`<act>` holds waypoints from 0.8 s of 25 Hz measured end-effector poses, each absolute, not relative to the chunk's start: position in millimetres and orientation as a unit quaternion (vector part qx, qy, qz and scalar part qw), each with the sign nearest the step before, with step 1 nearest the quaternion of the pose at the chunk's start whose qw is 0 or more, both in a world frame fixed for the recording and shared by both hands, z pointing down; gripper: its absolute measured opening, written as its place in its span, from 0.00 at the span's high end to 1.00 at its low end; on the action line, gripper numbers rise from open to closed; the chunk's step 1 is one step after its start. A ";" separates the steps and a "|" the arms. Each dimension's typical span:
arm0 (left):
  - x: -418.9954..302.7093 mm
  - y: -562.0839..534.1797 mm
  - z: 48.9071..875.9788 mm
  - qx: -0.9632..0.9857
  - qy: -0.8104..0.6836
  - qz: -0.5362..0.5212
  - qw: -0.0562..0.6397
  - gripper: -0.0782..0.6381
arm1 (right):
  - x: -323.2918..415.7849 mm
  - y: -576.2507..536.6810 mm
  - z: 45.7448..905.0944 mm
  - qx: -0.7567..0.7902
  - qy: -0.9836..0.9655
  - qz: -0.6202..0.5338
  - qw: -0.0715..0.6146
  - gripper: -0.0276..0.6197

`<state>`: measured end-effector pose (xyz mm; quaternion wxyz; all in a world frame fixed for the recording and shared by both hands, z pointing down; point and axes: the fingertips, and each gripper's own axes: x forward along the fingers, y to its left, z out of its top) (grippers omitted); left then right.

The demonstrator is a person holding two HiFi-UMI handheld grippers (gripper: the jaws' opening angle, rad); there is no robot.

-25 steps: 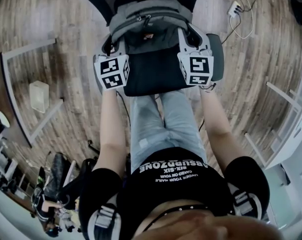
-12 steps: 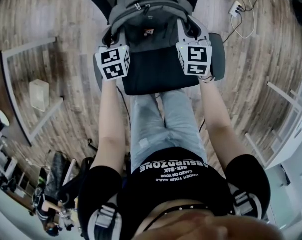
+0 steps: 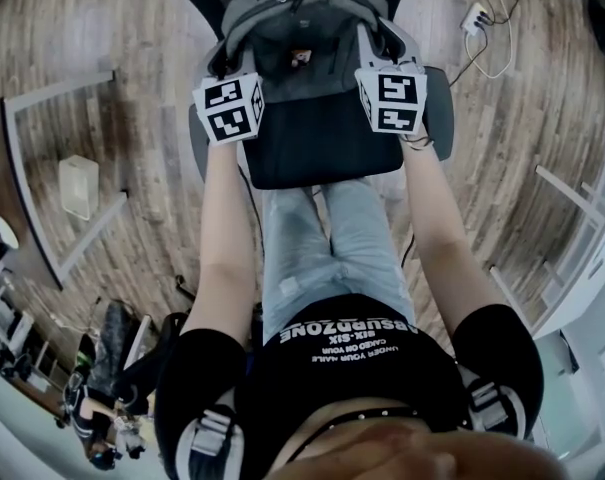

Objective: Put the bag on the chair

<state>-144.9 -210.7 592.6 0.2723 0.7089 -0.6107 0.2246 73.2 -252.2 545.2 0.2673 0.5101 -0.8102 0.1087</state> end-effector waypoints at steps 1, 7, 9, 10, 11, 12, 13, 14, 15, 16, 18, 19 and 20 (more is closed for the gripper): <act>-145.2 -212.1 593.0 0.708 -0.611 0.225 0.273 0.72 | 72.6 -254.3 545.5 0.511 -0.810 0.109 0.267 0.82; -149.6 -221.5 597.1 0.707 -0.610 0.224 0.278 0.72 | 68.4 -264.3 549.7 0.510 -0.808 0.110 0.273 0.82; -150.7 -225.2 598.0 0.707 -0.609 0.225 0.281 0.72 | 67.3 -268.0 550.7 0.509 -0.808 0.110 0.276 0.82; -151.2 -226.9 598.5 0.707 -0.608 0.226 0.283 0.72 | 66.7 -270.2 551.0 0.510 -0.808 0.109 0.276 0.82; -151.5 -228.6 599.0 0.706 -0.607 0.227 0.284 0.72 | 66.2 -272.6 551.4 0.510 -0.808 0.108 0.276 0.82; -151.7 -230.3 599.6 0.706 -0.607 0.228 0.285 0.72 | 65.9 -274.7 552.0 0.510 -0.808 0.108 0.276 0.82; -151.6 -232.1 600.1 0.705 -0.607 0.229 0.286 0.72 | 66.0 -276.6 553.0 0.510 -0.807 0.108 0.277 0.82; -151.5 -233.8 600.7 0.705 -0.607 0.229 0.286 0.72 | 66.2 -278.4 554.1 0.510 -0.806 0.109 0.278 0.82; -151.4 -235.7 601.2 0.705 -0.608 0.229 0.286 0.72 | 66.4 -280.2 555.2 0.510 -0.806 0.110 0.280 0.82; -151.2 -237.5 601.8 0.705 -0.608 0.229 0.286 0.72 | 66.7 -282.1 556.2 0.510 -0.805 0.111 0.281 0.82; -151.0 -240.9 603.3 0.704 -0.608 0.230 0.287 0.72 | 67.2 -286.1 557.9 0.511 -0.804 0.111 0.283 0.82; -151.1 -242.4 604.1 0.704 -0.608 0.230 0.287 0.72 | 67.2 -287.8 558.6 0.511 -0.804 0.111 0.283 0.82; -151.3 -243.6 604.8 0.704 -0.608 0.229 0.287 0.72 | 67.0 -289.1 559.2 0.511 -0.804 0.111 0.283 0.82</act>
